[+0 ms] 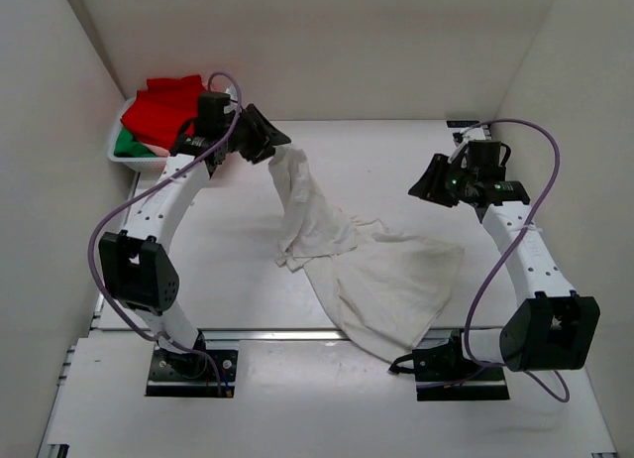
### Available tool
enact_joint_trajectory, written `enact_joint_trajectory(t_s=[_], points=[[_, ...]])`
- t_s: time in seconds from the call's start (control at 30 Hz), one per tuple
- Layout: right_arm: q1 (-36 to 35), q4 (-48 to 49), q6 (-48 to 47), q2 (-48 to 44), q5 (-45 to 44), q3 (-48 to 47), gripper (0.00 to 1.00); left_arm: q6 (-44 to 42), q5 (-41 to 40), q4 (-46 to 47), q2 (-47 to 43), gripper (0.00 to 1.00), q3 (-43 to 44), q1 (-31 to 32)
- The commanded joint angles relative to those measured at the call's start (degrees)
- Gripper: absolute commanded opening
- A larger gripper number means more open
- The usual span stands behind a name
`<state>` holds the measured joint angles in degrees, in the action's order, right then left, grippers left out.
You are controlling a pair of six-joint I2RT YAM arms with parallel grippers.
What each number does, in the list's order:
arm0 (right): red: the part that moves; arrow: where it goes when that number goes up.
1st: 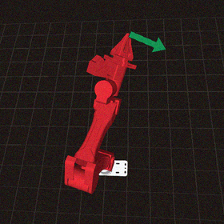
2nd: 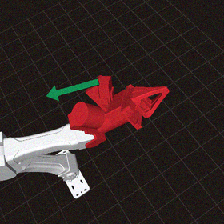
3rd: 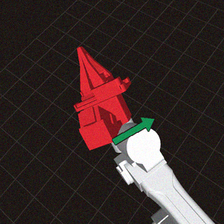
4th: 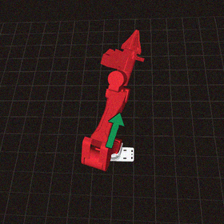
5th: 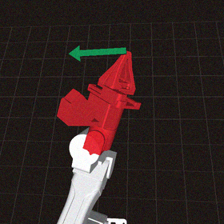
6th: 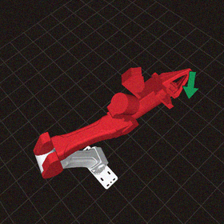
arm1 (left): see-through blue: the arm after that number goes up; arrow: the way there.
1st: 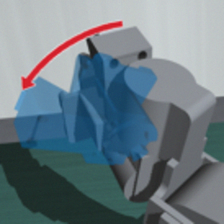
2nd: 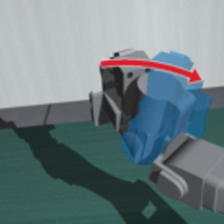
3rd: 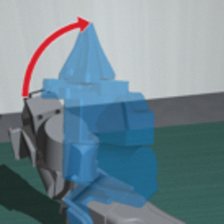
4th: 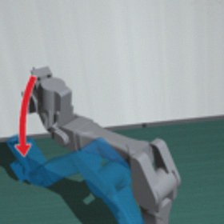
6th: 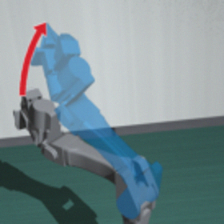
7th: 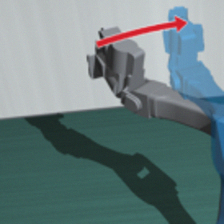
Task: Fold and stack the t-shirts
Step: Move the tshirt to the center of the board, then flatten out the tshirt
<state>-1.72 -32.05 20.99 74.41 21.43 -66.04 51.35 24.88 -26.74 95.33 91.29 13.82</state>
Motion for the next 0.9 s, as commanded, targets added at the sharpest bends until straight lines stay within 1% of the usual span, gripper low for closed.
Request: enact_joint_trajectory(t_s=[0.0,0.03,0.07,0.13,0.2,0.23,0.27,0.3,0.33,0.4,0.43,0.47,0.5,0.53,0.6,0.63,0.67,0.7,0.73,0.77,0.83,0.87], points=[[0.9,1.6,0.1,-1.7,-0.8,0.9,0.38,-8.0,-12.0,-8.4,-5.9,0.81,2.1,0.2],[1.3,0.7,-0.1,-1.5,-0.4,1.2,0.42,-7.7,-12.8,-9.5,-6.5,0.94,1.5,-0.5],[1.1,0.2,-0.9,-1.1,-0.4,1.0,0.44,-7.6,-13.7,-11.1,-7.2,0.99,0.0,-1.0],[1.1,-1.8,-1.7,-1.0,-1.8,0.6,0.57,-8.3,-14.8,-12.6,-9.0,0.98,-3.5,-1.9],[0.4,-4.3,-2.9,0.6,-3.1,0.0,0.61,-9.2,-16.4,-14.6,-10.9,0.97,-8.3,-2.6],[-0.2,-6.3,-3.4,0.6,-5.2,-0.7,0.61,-10.1,-17.3,-15.4,-12.3,0.96,-9.2,-2.3],[-0.9,-7.8,-4.2,1.4,-6.0,-0.8,0.62,-11.5,-18.7,-16.3,-13.7,0.94,-11.0,-1.7],[-1.5,-10.6,-4.3,2.3,-8.7,-2.0,0.62,-14.1,-19.2,-17.2,-14.7,0.88,-12.7,0.0],[-1.6,-12.9,-4.5,2.8,-11.2,-2.2,0.62,-16.3,-20.6,-18.1,-15.2,0.88,-14.8,1.1],[-1.5,-15.7,-3.4,2.7,-15.5,-0.9,0.61,-17.4,-22.3,-19.2,-18.3,0.82,-19.4,6.0],[-0.6,-16.5,-2.4,1.9,-17.9,-0.2,0.61,-17.8,-23.0,-19.8,-18.7,0.81,-23.3,6.9],[1.1,-16.5,-1.4,1.2,-18.5,1.4,0.6,-17.3,-22.8,-19.1,-20.4,0.8,-25.4,8.3],[1.6,-16.5,-0.7,0.3,-18.8,3.0,0.6,-16.5,-22.4,-18.4,-21.8,0.79,-29.1,8.7],[4.0,-17.0,0.8,-0.7,-18.6,3.2,0.59,-15.2,-21.0,-17.2,-22.0,0.77,-32.5,8.8],[5.3,-17.2,2.3,-1.9,-18.9,5.5,0.59,-13.6,-19.5,-16.3,-22.3,0.74,-34.5,8.2],[5.7,-16.7,1.9,-2.4,-19.8,6.3,0.59,-13.0,-20.1,-15.8,-22.3,0.73,-34.3,8.8],[5.8,-15.9,2.0,-2.3,-19.8,7.3,0.58,-12.1,-21.0,-14.4,-21.7,0.7,-34.5,9.3],[6.3,-15.3,2.3,-2.7,-20.1,8.3,0.58,-11.1,-21.8,-13.3,-20.7,0.65,-33.8,9.3],[6.0,-15.1,2.6,-2.2,-19.2,8.6,0.57,-9.6,-21.9,-12.6,-20.1,0.63,-33.1,8.9],[6.6,-14.5,2.8,-1.5,-18.1,8.5,0.58,-9.0,-20.9,-11.3,-18.6,0.6,-32.8,8.9],[5.6,-14.3,3.3,-0.2,-18.9,8.0,0.57,-7.9,-19.8,-9.7,-14.3,0.56,-30.5,9.5],[5.0,-13.8,2.7,0.0,-18.7,7.9,0.57,-8.1,-20.1,-9.3,-13.3,0.56,-29.7,10.2]])
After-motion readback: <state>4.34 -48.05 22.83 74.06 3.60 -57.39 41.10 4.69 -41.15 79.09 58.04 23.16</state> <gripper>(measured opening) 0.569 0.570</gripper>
